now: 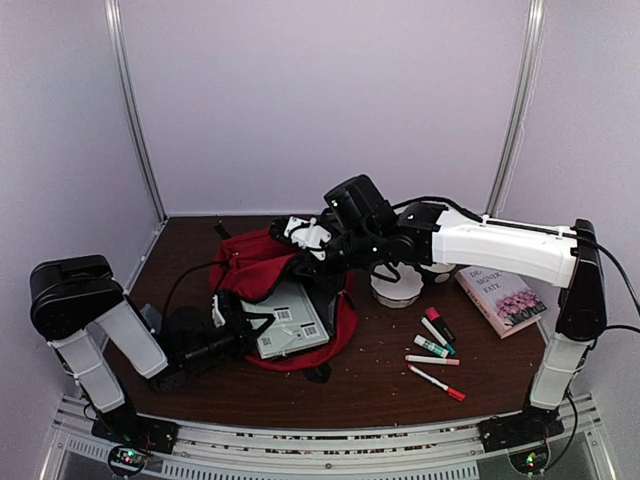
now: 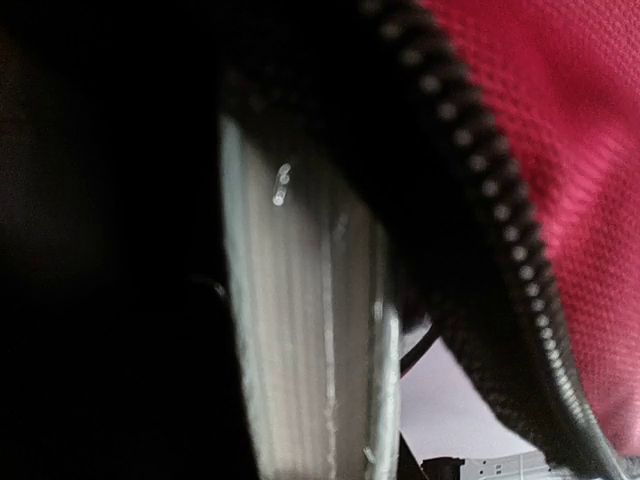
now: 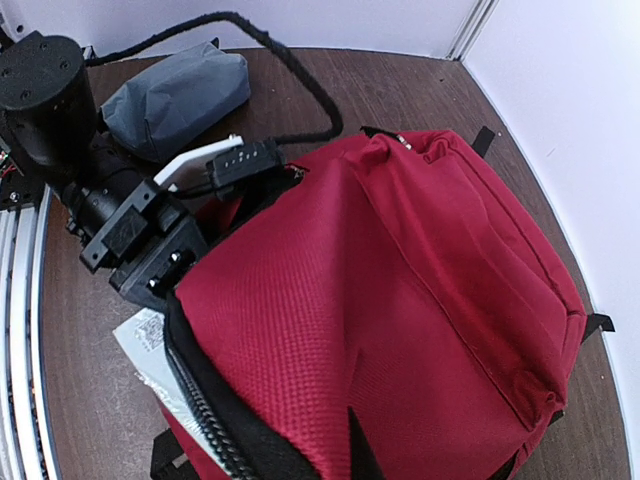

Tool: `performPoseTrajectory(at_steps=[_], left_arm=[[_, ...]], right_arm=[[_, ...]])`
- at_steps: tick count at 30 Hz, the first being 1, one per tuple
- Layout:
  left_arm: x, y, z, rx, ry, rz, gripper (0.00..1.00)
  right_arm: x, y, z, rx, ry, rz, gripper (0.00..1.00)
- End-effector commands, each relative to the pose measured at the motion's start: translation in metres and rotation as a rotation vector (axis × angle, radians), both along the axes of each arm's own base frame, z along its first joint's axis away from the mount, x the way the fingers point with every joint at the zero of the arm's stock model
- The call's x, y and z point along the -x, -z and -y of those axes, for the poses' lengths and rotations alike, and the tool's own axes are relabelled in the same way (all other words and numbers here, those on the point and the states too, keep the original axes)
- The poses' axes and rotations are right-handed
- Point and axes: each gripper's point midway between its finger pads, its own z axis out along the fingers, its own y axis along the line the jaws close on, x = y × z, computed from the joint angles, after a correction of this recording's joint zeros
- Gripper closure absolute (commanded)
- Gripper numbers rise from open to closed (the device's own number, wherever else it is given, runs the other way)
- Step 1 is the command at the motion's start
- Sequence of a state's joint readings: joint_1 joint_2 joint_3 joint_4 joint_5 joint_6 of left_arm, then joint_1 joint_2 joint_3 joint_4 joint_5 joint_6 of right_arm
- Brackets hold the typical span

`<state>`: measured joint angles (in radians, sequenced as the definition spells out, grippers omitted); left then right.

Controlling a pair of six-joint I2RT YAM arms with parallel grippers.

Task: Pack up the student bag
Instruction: Place the book in the largest pocket of the bag.

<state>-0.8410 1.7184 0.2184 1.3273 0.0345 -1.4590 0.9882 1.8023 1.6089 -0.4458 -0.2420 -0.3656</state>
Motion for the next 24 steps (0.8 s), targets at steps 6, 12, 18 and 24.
performPoseTrajectory(at_steps=[6,12,18,24], left_arm=[[-0.041,-0.098,0.037,0.254,0.061,0.217,1.00],[-0.061,-0.082,0.053,0.244,0.093,0.179,1.00],[-0.079,-0.049,0.048,0.096,0.062,0.110,0.87],[-0.079,-0.036,0.045,0.010,0.070,0.050,0.49]], right_arm=[[0.016,-0.012,0.001,-0.018,-0.061,0.022,1.00],[0.034,-0.009,0.002,-0.014,-0.138,0.006,1.00],[0.042,-0.005,0.005,0.008,-0.172,0.030,1.00],[0.036,-0.001,0.008,0.031,-0.149,0.048,1.00]])
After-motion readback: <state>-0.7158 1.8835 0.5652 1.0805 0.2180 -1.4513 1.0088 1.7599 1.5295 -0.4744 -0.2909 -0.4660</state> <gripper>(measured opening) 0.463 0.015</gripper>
